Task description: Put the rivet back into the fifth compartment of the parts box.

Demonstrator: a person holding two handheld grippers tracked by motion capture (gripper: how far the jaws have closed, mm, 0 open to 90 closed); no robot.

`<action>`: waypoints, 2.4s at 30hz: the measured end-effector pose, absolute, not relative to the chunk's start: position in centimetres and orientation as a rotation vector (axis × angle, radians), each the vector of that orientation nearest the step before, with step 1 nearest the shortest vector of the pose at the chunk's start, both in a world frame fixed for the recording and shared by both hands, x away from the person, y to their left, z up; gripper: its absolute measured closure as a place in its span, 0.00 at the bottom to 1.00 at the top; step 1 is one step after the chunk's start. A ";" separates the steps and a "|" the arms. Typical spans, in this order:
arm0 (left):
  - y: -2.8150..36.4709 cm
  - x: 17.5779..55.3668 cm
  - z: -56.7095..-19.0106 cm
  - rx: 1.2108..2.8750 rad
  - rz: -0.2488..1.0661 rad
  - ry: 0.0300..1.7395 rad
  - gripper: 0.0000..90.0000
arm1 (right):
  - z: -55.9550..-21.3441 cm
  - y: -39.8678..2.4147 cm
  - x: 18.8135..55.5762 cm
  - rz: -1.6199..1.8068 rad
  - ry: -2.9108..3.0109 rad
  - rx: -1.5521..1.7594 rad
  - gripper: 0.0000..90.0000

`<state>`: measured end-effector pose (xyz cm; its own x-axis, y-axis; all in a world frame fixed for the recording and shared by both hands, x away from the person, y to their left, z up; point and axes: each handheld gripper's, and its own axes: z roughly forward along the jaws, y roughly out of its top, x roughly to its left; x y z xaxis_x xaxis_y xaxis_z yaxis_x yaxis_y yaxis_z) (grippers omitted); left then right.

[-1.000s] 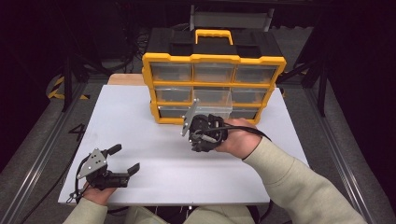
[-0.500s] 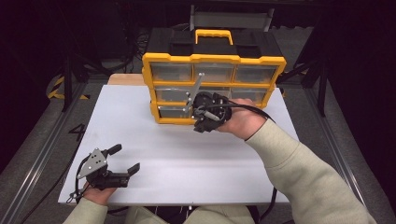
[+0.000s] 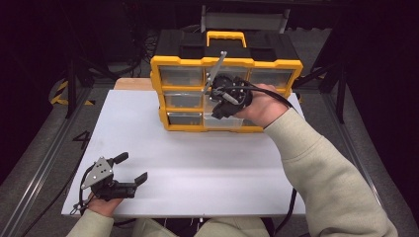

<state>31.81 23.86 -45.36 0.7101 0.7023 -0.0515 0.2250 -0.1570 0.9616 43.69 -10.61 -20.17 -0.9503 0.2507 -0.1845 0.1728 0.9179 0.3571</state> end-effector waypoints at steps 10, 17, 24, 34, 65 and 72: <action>23.9 31.8 -45.4 1.717 0.493 0.748 0.03 | -19.5 -11.2 46.1 0.456 2.839 0.411 0.92; 23.9 31.9 -45.4 1.715 0.495 0.745 0.03 | -20.7 -11.7 48.2 0.379 2.848 0.478 0.92; 23.9 31.8 -45.4 1.716 0.490 0.747 0.03 | -22.6 -12.1 49.5 0.315 2.861 0.507 0.91; 23.9 31.9 -45.4 1.718 0.490 0.748 0.03 | -24.8 -12.4 50.4 0.235 2.880 0.516 0.91; 23.8 32.0 -45.4 1.716 0.483 0.748 0.03 | -27.9 -13.0 52.3 0.147 2.949 0.499 0.91; 23.9 31.9 -45.4 1.713 0.485 0.748 0.03 | -27.8 -13.2 52.4 0.163 2.948 0.494 0.87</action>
